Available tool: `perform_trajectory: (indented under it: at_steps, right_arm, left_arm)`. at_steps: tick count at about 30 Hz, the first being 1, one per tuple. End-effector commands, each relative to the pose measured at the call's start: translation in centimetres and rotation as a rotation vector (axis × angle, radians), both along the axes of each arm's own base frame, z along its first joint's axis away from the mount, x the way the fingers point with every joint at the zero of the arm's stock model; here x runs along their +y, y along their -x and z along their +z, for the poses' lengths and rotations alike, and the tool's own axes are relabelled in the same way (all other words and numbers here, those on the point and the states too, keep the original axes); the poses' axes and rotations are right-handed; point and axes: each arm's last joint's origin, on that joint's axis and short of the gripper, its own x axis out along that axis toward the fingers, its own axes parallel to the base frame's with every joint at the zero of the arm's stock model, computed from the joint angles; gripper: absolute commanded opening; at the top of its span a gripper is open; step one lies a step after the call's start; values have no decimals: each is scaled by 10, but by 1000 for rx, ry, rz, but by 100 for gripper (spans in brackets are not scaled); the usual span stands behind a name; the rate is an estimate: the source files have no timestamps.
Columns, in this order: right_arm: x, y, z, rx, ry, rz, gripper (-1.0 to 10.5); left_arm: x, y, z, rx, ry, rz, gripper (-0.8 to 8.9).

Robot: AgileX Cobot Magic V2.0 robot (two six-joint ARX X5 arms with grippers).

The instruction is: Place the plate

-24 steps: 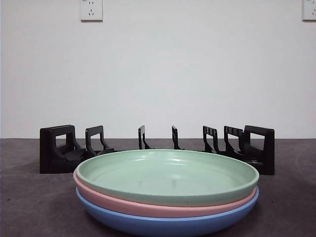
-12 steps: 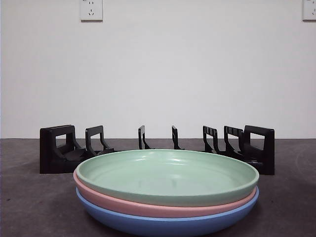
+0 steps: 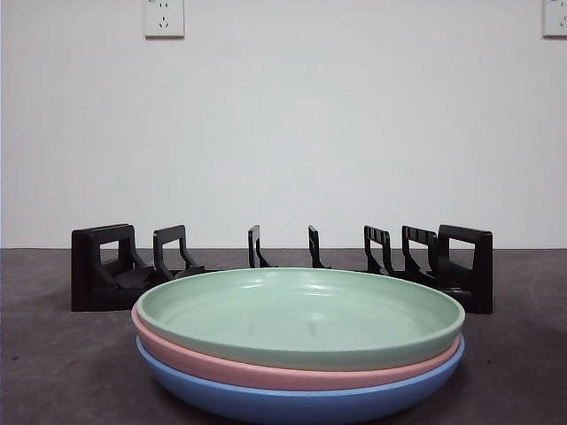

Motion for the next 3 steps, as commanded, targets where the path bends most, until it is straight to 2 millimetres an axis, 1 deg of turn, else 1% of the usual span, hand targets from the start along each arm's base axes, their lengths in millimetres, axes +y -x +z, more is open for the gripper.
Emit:
perform_trajectory:
  at_steps: [1,3]
  right_arm:
    - [0,0,-1,-5,-10,-5,21]
    - [0,0,-1,-5,-10,-5,22]
  left_arm:
    - [0,-1,-5,4,1,1,7]
    - [0,-1,-5,4,1,1,7]
